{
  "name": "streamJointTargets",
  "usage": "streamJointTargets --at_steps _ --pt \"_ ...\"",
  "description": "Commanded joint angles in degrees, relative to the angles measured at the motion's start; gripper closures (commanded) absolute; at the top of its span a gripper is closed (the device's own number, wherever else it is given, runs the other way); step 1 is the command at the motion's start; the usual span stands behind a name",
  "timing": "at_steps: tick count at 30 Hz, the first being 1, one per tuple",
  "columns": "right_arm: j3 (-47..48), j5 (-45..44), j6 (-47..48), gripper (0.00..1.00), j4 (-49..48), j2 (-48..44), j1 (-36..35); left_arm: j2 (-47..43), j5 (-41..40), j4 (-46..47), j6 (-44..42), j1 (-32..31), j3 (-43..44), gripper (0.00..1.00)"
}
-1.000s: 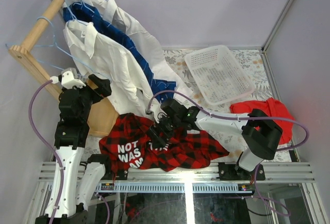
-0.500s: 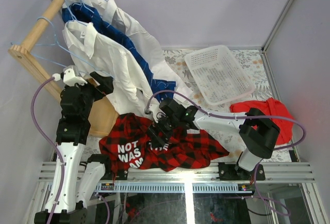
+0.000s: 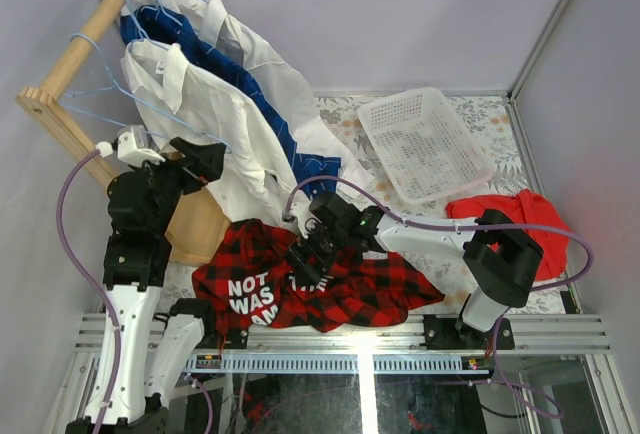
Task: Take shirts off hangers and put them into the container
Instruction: Place the hanger at the clothesline.
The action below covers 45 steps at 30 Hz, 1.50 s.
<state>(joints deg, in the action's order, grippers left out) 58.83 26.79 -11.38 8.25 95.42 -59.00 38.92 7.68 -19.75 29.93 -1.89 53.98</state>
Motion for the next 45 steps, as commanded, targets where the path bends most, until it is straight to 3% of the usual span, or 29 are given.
streamJointTargets --at_steps 1,8,13,17,20,23,31,35,37,41,45 --pt "-0.4 -0.9 1.1 0.06 -1.1 -2.7 -0.6 -5.0 -0.8 11.2 5.7 -0.2 -4.9 0.00" --pt "-1.0 -1.2 1.6 0.06 -1.1 -3.4 -0.6 -6.6 1.4 14.4 11.7 -0.2 -6.2 0.00" --pt "-1.3 -1.4 1.5 0.06 -1.1 -3.6 -0.7 -7.2 2.8 6.0 10.7 -0.3 -3.1 0.00" --pt "-1.1 -1.4 1.5 0.06 -1.1 -3.7 -0.6 -11.2 -0.8 -1.5 10.9 -0.2 -1.7 0.00" --pt "-1.1 -1.4 1.3 0.06 -1.2 -3.3 -0.6 -15.5 -1.0 -1.4 10.7 -0.2 -2.6 0.00" --pt "-0.4 -1.6 1.1 0.05 -0.8 -2.4 -0.6 -17.4 2.7 -0.5 9.8 -0.2 -3.3 0.00" --pt "-0.3 -2.9 0.2 0.05 -0.6 -3.0 -0.6 -16.7 5.5 -11.8 5.5 -0.3 -0.8 0.00" --pt "-0.7 -3.3 -1.2 0.05 -2.3 -3.1 -0.6 -12.7 11.4 -15.6 9.7 -0.2 -2.0 0.00" --pt "-0.5 -3.5 -1.7 0.05 -2.5 -2.7 -0.6 -12.9 8.6 -19.8 10.3 -0.2 -3.1 0.00" --pt "-0.1 -4.2 -2.4 0.05 -2.5 -2.0 -0.6 -16.6 -7.3 -28.3 11.6 -0.2 -2.7 0.00" --pt "0.2 -4.5 -2.8 0.05 -2.2 -1.8 -0.6 -21.9 -16.8 -28.6 14.9 -0.2 -1.1 0.00"
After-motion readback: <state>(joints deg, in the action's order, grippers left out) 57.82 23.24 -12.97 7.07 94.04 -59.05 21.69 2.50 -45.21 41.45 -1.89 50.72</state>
